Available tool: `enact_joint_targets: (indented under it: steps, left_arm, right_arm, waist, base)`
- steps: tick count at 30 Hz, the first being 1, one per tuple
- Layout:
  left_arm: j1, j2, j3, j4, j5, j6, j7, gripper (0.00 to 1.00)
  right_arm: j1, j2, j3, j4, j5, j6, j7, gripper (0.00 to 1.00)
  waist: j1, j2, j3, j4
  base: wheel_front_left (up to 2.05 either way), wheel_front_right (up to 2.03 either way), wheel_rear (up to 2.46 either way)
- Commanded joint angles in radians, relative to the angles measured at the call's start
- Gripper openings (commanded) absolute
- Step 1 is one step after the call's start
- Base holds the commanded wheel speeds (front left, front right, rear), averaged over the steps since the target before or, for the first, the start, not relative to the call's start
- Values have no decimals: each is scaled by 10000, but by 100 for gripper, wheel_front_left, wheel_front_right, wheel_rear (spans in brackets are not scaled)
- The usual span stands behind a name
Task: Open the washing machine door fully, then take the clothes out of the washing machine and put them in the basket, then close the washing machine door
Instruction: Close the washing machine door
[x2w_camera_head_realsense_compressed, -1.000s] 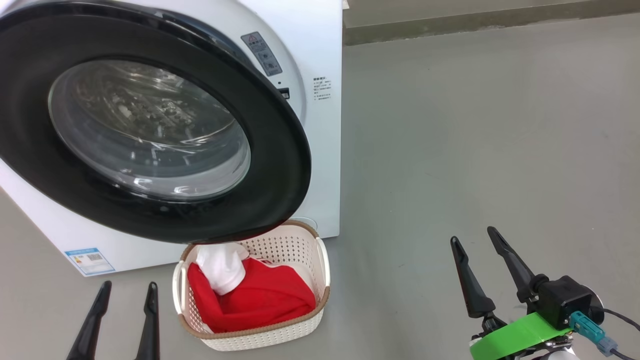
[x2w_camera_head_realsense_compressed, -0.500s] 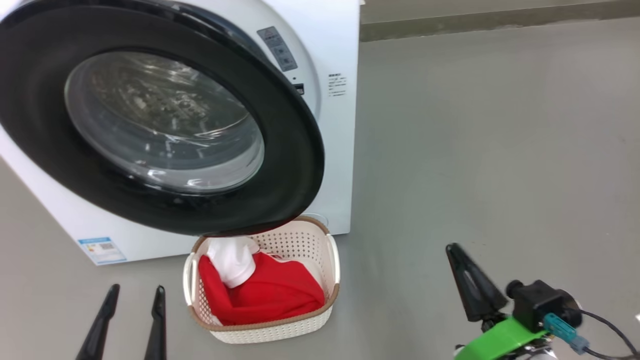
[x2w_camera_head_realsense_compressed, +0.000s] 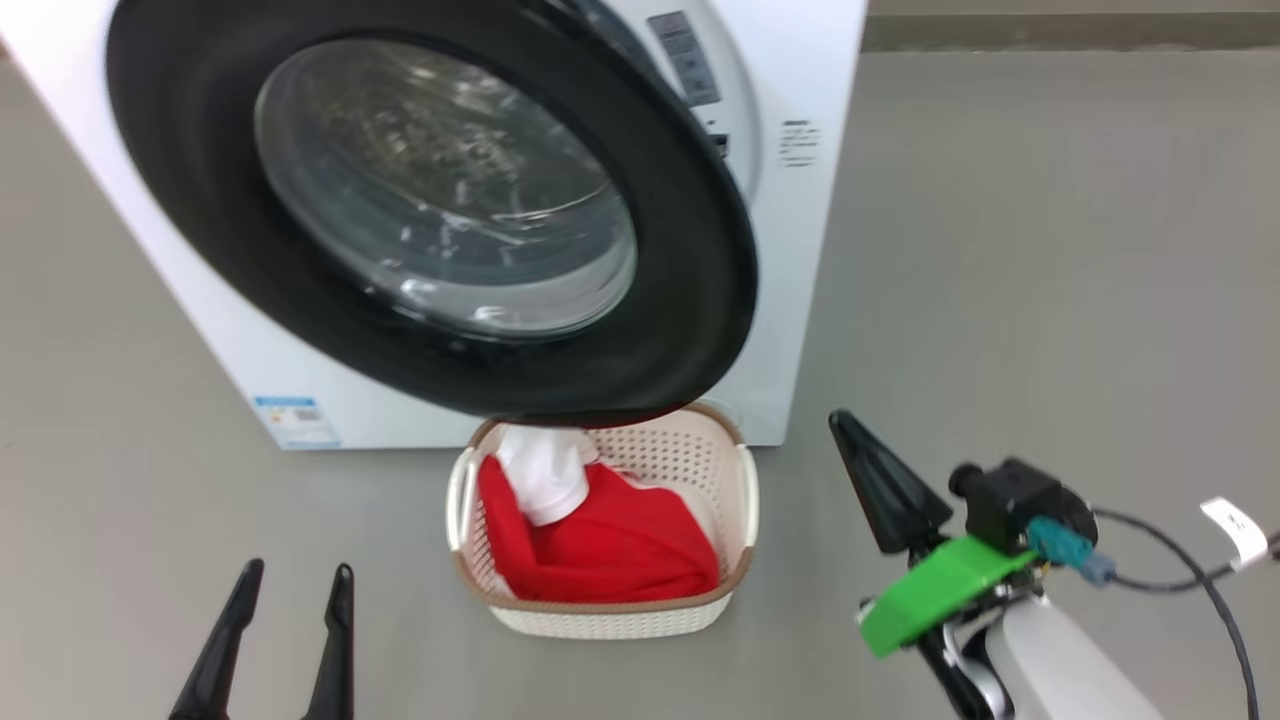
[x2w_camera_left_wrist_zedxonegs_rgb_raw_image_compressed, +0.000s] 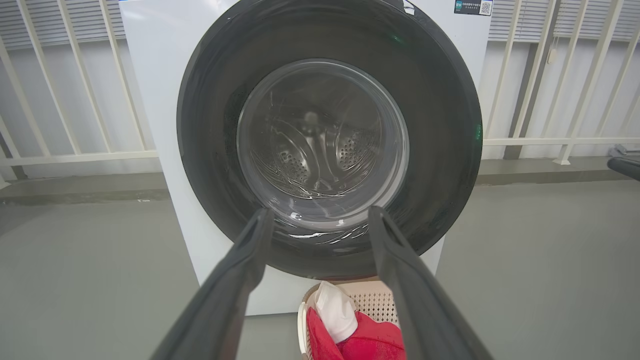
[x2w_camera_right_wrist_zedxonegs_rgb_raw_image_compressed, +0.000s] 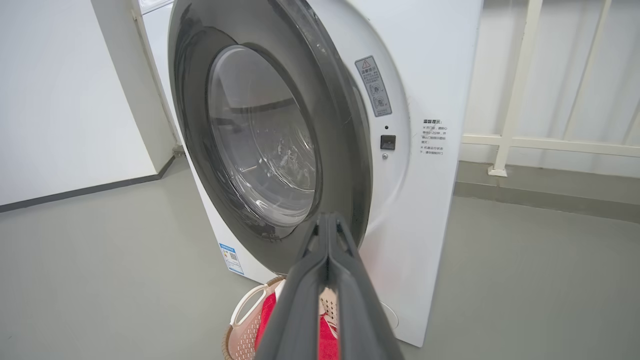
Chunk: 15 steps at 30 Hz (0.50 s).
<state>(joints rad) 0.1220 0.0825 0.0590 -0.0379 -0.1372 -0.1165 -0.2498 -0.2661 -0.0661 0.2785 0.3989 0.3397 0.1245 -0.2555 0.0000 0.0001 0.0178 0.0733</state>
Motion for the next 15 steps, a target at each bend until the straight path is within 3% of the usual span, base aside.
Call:
enact_joint_targets:
  steps: [1, 15]
  left_arm:
    - [-478, 41, 286, -287, -120, -62, -120, 100]
    - [-1393, 30, 13, -417, -265, -124, -120, 100]
  right_arm:
    - [-606, -65, 292, -48, 108, 62, -63, 0]
    - [-4064, -643, 1502, 1678, 896, 62, -63, 0]
  waist:
    - [0, -1, 351, 536]
    - [0, -1, 1776, 1471]
  base:
    - [0, 0, 0]
    - [0, 0, 0]
